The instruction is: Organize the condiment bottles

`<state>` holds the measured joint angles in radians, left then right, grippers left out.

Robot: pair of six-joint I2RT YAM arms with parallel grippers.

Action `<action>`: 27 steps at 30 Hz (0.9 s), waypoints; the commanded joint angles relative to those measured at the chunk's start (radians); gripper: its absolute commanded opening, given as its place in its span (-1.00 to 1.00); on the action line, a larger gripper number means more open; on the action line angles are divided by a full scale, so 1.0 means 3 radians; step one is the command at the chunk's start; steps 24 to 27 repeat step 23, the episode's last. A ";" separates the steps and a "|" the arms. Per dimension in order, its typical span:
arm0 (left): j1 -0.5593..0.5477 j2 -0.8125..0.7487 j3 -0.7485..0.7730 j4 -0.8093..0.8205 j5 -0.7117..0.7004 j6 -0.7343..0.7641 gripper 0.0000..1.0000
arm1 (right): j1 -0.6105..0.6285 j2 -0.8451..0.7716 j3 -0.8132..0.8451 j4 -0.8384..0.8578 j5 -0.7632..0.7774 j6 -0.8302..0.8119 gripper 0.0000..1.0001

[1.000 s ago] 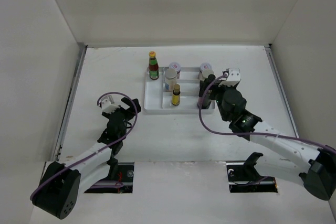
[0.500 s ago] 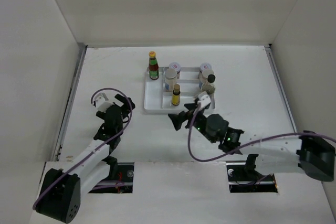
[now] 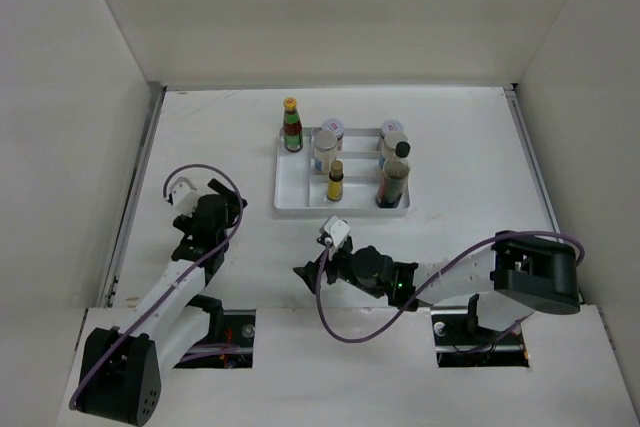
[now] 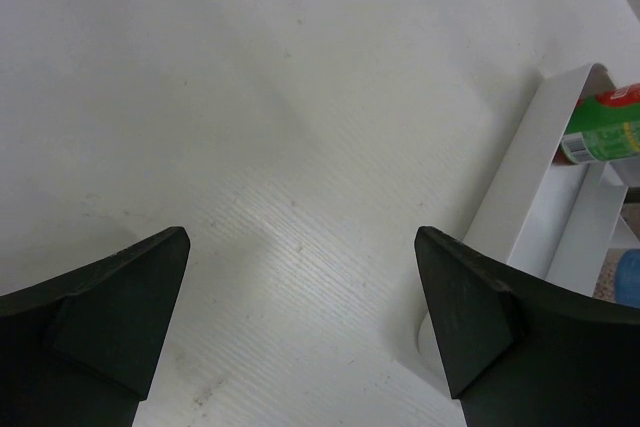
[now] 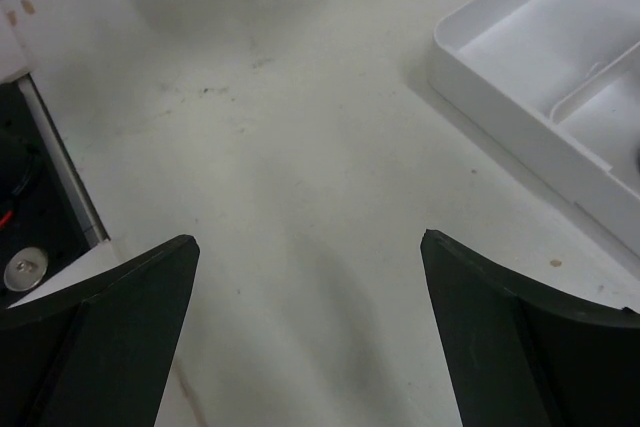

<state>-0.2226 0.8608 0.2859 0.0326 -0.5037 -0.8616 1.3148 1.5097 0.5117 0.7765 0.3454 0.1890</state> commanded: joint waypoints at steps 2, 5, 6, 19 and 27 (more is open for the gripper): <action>0.0019 0.0132 0.0218 0.0034 -0.0054 -0.0032 1.00 | 0.0017 -0.0052 0.0069 0.0347 0.0214 -0.0221 1.00; -0.0002 0.0280 0.0289 0.0121 -0.0044 -0.0027 1.00 | 0.0017 -0.0067 0.0053 0.0352 0.0214 -0.0231 1.00; -0.0007 0.0316 0.0305 0.0131 -0.0049 -0.0022 1.00 | 0.0017 -0.0077 0.0053 0.0352 0.0209 -0.0236 1.00; 0.0003 0.0388 0.0233 0.0285 -0.0039 -0.0022 1.00 | 0.0176 0.0132 0.0191 0.0250 0.0280 -0.0446 1.00; -0.0043 0.0408 0.0259 0.0290 -0.0070 0.0008 1.00 | 0.0191 0.0112 0.0196 0.0229 0.0316 -0.0461 1.00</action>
